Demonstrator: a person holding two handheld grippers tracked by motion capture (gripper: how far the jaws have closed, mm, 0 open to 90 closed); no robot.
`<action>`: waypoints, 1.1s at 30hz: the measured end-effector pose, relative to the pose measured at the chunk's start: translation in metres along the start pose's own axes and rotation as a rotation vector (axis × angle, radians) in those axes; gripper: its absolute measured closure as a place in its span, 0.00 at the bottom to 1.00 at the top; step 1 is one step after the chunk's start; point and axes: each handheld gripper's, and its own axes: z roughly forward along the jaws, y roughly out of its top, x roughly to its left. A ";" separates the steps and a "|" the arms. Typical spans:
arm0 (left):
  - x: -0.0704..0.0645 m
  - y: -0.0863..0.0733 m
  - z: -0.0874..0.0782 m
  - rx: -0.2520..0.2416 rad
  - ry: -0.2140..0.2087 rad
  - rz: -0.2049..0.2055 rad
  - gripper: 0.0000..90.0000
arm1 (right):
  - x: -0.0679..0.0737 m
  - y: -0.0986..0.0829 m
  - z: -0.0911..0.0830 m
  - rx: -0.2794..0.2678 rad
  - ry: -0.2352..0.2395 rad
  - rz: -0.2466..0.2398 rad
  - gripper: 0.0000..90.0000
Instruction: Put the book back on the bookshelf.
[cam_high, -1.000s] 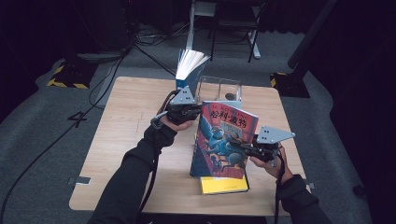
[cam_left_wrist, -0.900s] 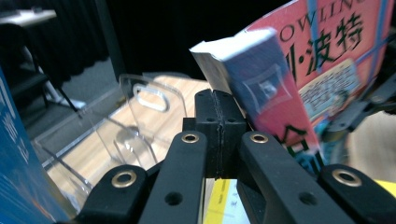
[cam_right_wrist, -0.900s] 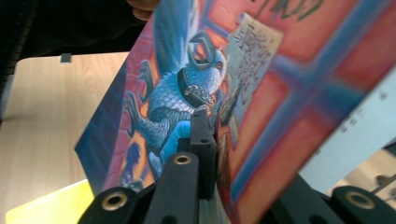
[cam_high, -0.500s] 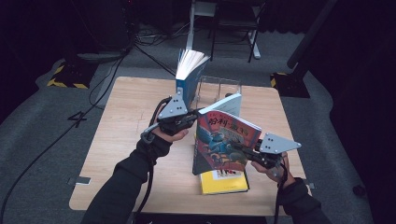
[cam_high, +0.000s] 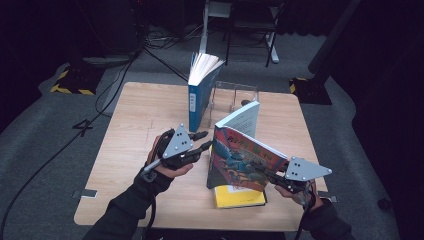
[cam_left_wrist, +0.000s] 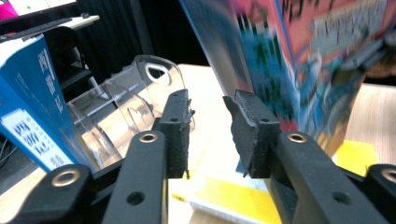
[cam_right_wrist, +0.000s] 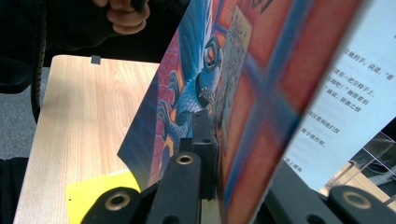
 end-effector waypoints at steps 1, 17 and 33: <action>-0.001 -0.003 -0.001 0.008 -0.010 -0.004 0.74 | 0.001 0.000 0.000 -0.001 -0.001 -0.003 0.96; -0.032 -0.039 0.020 0.115 -0.207 -0.053 0.42 | 0.010 0.000 -0.006 -0.015 0.006 -0.031 0.95; -0.048 -0.029 0.054 0.047 -0.265 -0.060 0.57 | 0.015 0.001 -0.031 -0.031 -0.009 -0.049 0.88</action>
